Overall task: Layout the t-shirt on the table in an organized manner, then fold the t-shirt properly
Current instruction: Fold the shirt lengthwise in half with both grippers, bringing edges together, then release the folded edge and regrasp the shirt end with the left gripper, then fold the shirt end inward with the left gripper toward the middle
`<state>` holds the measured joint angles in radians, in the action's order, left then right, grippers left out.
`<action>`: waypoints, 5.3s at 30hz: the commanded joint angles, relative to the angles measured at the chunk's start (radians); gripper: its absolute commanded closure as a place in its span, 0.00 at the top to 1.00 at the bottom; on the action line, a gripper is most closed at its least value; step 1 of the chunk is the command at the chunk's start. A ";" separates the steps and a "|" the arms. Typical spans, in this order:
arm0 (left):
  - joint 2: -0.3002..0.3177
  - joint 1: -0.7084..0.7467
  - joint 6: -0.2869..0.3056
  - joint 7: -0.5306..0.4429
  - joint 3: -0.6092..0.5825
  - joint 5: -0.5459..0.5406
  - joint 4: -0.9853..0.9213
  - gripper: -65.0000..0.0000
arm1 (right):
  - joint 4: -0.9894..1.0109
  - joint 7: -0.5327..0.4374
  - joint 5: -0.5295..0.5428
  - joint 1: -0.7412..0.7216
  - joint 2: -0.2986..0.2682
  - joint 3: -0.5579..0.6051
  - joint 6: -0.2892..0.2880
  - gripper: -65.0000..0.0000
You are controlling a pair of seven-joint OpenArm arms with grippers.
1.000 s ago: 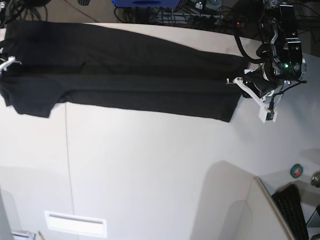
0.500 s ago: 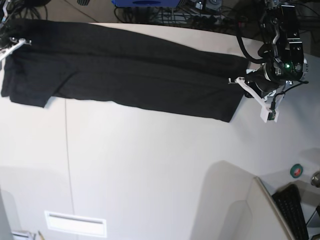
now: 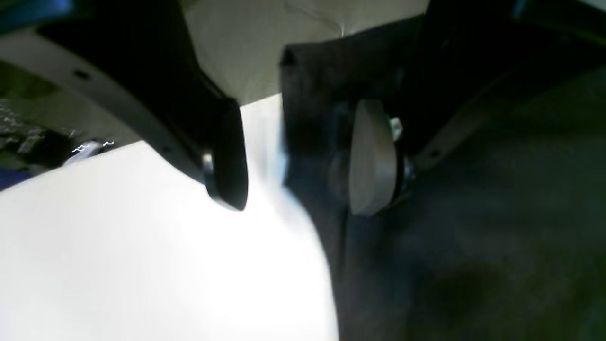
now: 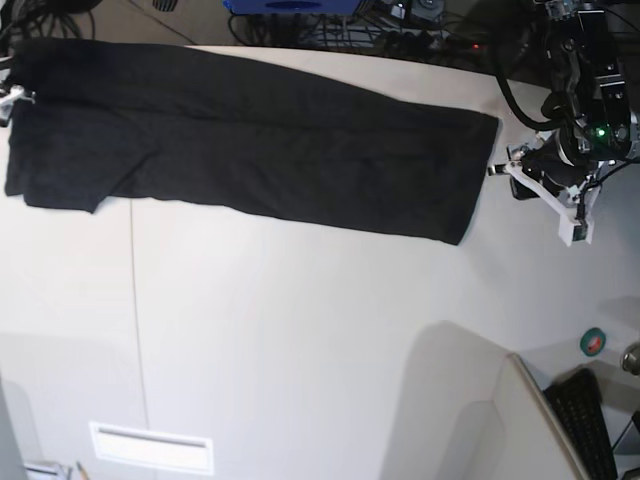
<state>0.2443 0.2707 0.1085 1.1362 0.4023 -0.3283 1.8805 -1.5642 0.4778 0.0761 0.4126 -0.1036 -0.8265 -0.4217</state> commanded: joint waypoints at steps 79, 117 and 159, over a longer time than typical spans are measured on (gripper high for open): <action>-0.090 -0.423 0.297 -0.264 -0.050 0.093 -0.819 0.60 | 0.021 -0.018 0.006 -0.271 -0.012 0.101 -0.003 0.00; -0.138 -0.207 0.035 -0.354 -0.527 0.094 -0.276 0.00 | -0.002 -0.018 0.009 -0.252 -0.012 0.100 -0.003 0.00; -0.214 -0.258 0.026 -0.195 -0.642 0.094 -0.276 0.70 | 0.000 -0.018 0.009 -0.261 -0.011 0.100 -0.003 0.00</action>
<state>0.0422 0.0284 0.1272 0.9577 -0.2337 -0.2161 1.5883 -1.5452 0.4831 0.0769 0.1593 -0.0986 -0.7242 -0.4274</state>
